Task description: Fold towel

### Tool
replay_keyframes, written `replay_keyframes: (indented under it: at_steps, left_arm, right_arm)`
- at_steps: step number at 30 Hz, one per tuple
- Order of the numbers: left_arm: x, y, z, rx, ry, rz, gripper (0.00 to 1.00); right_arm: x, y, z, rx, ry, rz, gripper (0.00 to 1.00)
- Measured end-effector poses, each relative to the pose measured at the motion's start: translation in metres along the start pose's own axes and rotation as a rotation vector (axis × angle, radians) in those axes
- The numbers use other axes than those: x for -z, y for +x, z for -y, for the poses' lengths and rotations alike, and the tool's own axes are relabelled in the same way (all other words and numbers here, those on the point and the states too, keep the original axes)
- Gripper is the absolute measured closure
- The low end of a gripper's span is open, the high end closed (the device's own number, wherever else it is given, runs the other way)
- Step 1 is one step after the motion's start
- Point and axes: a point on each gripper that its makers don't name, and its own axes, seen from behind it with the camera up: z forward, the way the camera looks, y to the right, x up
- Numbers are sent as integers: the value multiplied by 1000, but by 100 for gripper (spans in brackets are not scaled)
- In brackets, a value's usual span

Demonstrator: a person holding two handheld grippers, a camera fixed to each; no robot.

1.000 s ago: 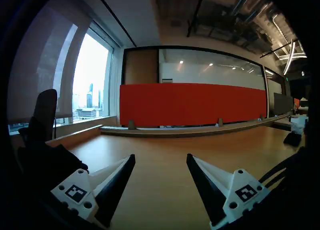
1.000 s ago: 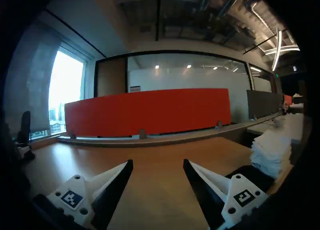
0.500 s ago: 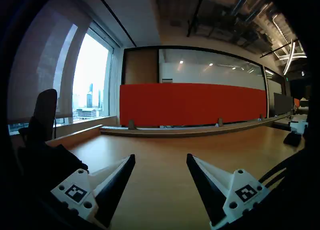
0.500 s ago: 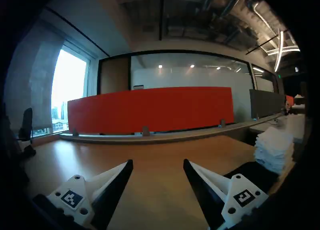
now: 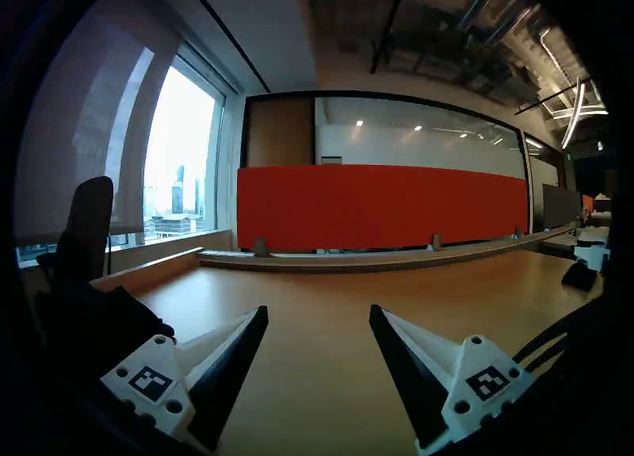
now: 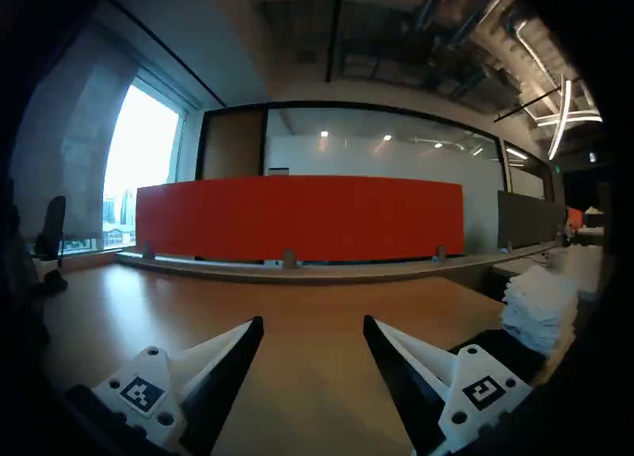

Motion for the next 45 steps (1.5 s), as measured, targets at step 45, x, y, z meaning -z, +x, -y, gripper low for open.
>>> replay_keyframes:
  at_steps: [45]
  left_arm:
    - [0, 0, 0, 0, 0, 0, 5]
  right_arm:
    - [2, -1, 2, 0, 3, 2, 0]
